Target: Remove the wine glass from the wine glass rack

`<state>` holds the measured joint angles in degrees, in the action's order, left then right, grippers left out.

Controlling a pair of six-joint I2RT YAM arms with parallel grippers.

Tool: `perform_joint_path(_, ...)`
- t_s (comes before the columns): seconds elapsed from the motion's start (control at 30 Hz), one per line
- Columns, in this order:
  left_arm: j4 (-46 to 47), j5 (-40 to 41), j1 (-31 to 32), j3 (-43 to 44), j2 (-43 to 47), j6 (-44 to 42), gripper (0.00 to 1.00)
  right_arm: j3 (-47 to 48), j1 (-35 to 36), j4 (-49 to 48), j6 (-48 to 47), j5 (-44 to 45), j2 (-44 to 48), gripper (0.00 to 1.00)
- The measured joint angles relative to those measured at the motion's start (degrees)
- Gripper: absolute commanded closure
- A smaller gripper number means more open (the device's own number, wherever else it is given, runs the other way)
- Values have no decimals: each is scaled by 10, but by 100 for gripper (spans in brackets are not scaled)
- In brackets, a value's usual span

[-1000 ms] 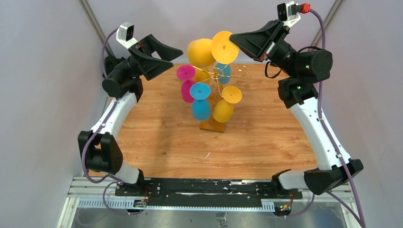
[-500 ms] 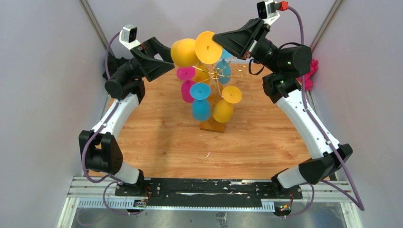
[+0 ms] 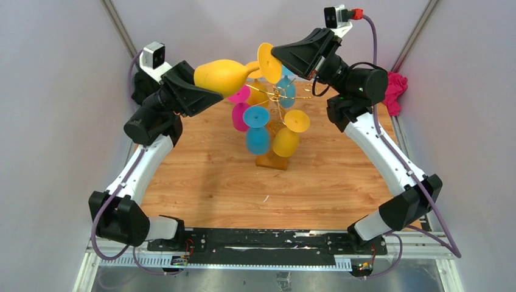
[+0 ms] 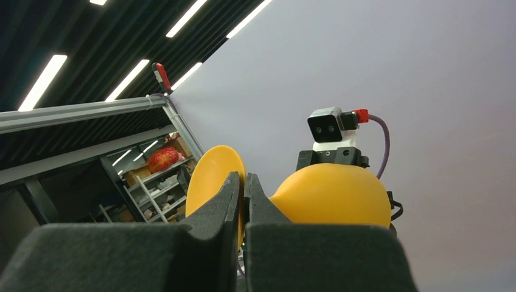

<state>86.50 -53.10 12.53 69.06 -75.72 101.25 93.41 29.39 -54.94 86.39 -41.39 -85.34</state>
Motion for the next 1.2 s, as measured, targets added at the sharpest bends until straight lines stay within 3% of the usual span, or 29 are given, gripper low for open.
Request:
perform_joint_path(0.07,0,2,0,-5,3,1,74,-12,0,-10,8,5,0,100)
perform_joint_path(0.17,1,6,0,-11,1,2,100,-23,0,-17,13,9,1,100)
perform_joint_path(0.27,7,24,3,-12,3,4,100,-34,-2,-9,13,14,1,97)
perform_joint_path(0.33,7,29,2,-14,4,4,100,-37,-2,-1,10,16,3,81)
perform_joint_path(0.4,8,36,2,-20,4,3,100,-38,-2,17,-4,16,12,49)
perform_joint_path(0.47,3,41,3,-23,5,1,100,-46,-2,44,-32,14,28,28)
perform_joint_path(0.53,-16,46,-2,-26,10,-12,100,-57,-2,71,-59,14,47,19)
perform_joint_path(0.63,-96,48,-8,-29,33,-61,100,-76,-13,128,-108,21,90,16)
perform_joint_path(0.73,-302,63,-14,-1,84,-201,100,-103,-49,218,-169,42,147,16)
perform_joint_path(0.77,-431,87,-16,40,99,-278,100,-107,-67,260,-196,53,171,16)
perform_joint_path(0.8,-489,101,-17,63,101,-320,100,-107,-76,285,-214,61,184,16)
perform_joint_path(0.87,-699,174,-18,175,94,-449,100,-103,-95,357,-263,82,218,16)
perform_joint_path(0.97,-963,305,-20,361,46,-604,100,-78,-108,478,-341,120,260,16)
perform_joint_path(1.07,-1168,428,-20,522,-29,-711,100,-49,-112,583,-412,163,284,16)
perform_joint_path(1.2,-1350,554,-20,653,-140,-797,100,-27,-115,688,-482,222,300,16)
